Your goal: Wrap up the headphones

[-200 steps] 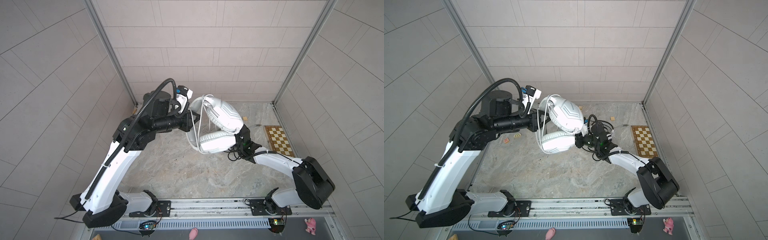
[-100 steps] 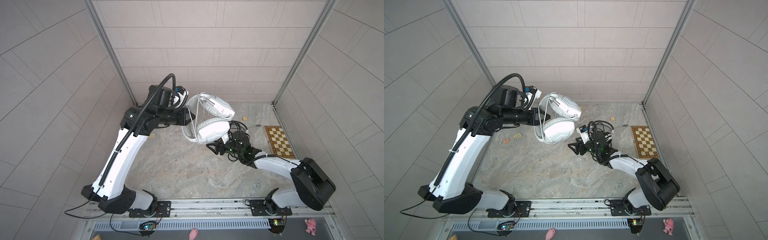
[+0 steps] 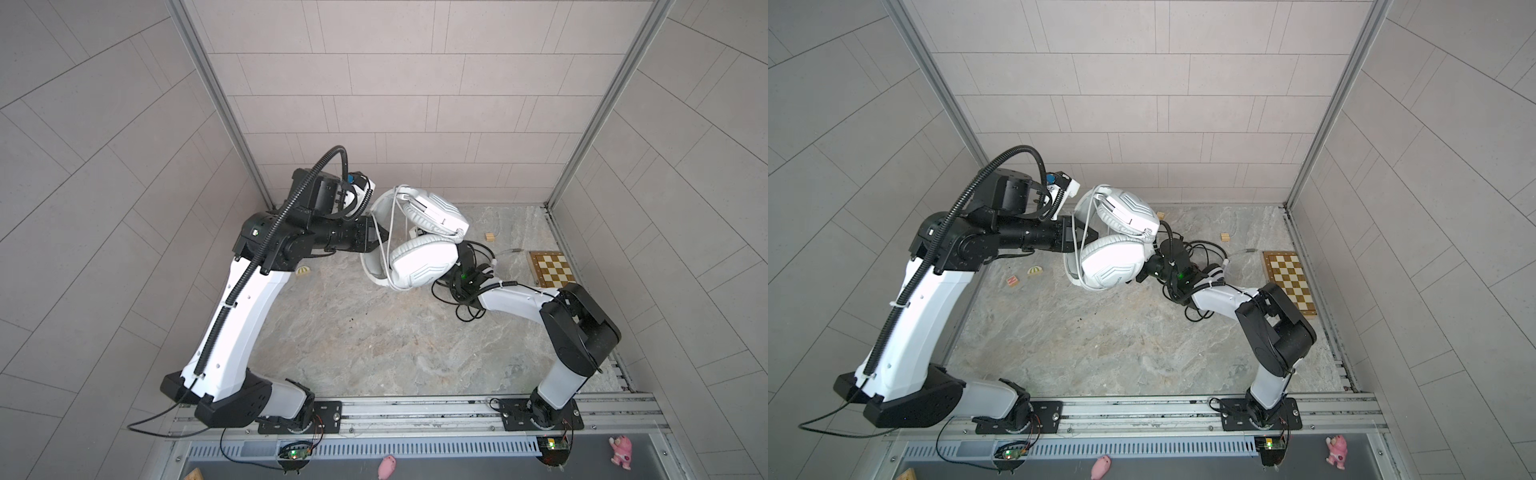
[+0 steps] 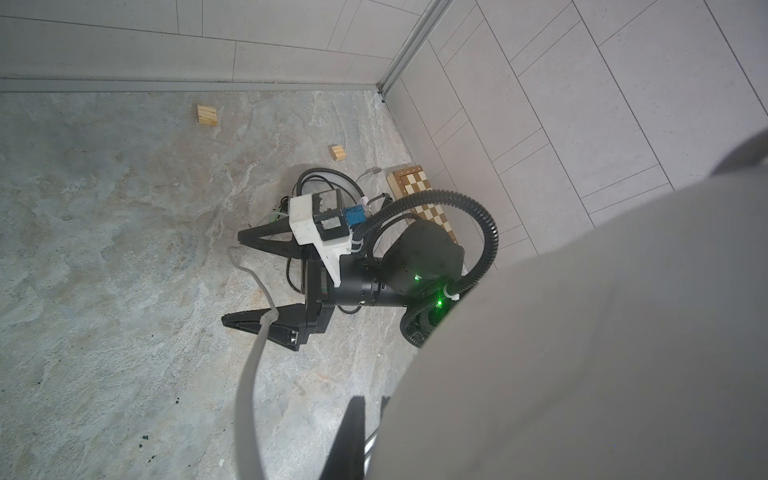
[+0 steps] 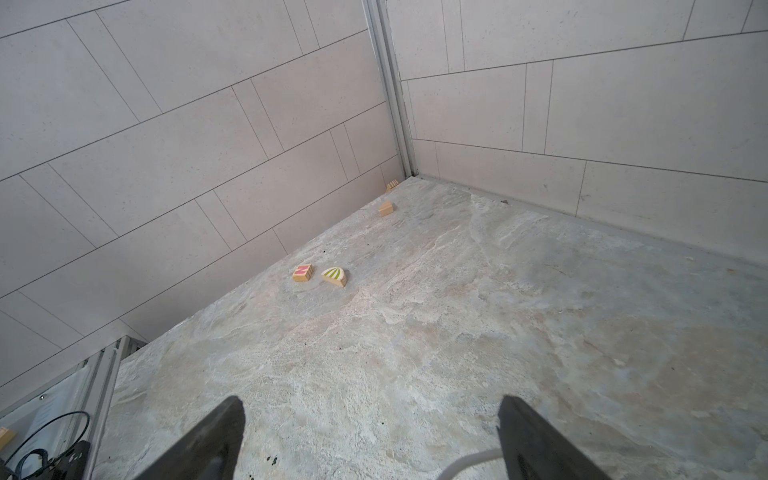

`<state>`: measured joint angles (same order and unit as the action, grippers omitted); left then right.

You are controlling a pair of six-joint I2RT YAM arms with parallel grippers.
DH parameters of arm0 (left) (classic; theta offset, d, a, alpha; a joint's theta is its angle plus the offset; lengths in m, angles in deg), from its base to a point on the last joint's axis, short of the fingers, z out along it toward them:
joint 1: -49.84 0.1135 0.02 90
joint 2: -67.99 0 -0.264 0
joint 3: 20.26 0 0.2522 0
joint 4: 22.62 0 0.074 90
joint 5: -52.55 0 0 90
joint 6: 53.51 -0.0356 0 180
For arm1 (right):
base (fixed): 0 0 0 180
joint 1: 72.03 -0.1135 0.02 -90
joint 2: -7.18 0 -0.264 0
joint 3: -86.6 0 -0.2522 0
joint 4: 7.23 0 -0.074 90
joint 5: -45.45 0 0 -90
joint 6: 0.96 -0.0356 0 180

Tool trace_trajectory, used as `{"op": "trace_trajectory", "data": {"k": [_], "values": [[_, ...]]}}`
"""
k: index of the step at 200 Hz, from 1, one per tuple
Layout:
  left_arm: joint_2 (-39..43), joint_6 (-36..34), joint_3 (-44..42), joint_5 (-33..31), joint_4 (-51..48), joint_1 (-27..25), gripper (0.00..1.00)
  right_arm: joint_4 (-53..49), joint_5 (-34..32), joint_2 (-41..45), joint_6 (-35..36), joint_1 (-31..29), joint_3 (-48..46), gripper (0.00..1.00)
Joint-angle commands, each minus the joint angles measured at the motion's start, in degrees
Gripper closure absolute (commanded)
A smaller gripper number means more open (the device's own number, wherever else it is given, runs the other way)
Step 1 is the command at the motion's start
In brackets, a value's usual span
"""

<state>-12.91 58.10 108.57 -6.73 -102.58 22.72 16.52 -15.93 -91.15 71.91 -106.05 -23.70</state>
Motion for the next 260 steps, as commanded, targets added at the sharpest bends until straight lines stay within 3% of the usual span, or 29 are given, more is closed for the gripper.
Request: {"op": "trace_trajectory", "data": {"k": [1,26,62,83,131,206,260], "values": [[1.10,1.61,1.70,2.27,2.30,-0.07,1.00,0.89,-0.14,-1.12,0.71,-0.16,1.48,0.10],[0.94,1.61,1.31,2.61,2.33,-0.10,1.00,0.69,0.27,-1.09,0.76,-0.17,2.89,0.21],[1.08,0.54,0.36,1.62,1.55,0.56,1.00,-0.78,0.65,1.35,1.21,-0.11,3.36,0.79],[1.70,0.38,-1.85,1.76,1.98,1.14,1.00,-3.09,-0.11,3.93,2.05,0.27,3.42,0.97],[4.53,-0.47,-9.56,2.66,2.05,1.16,1.00,-12.07,-4.50,6.20,2.25,4.61,11.17,1.00],[12.40,-2.98,-21.23,2.39,-0.89,1.19,1.00,-14.16,-4.60,-1.85,-12.98,17.44,24.12,1.00],[14.01,-3.91,-22.03,3.94,-1.41,1.17,1.00,-13.82,-5.95,-4.27,-18.58,21.93,23.55,1.00]]}}
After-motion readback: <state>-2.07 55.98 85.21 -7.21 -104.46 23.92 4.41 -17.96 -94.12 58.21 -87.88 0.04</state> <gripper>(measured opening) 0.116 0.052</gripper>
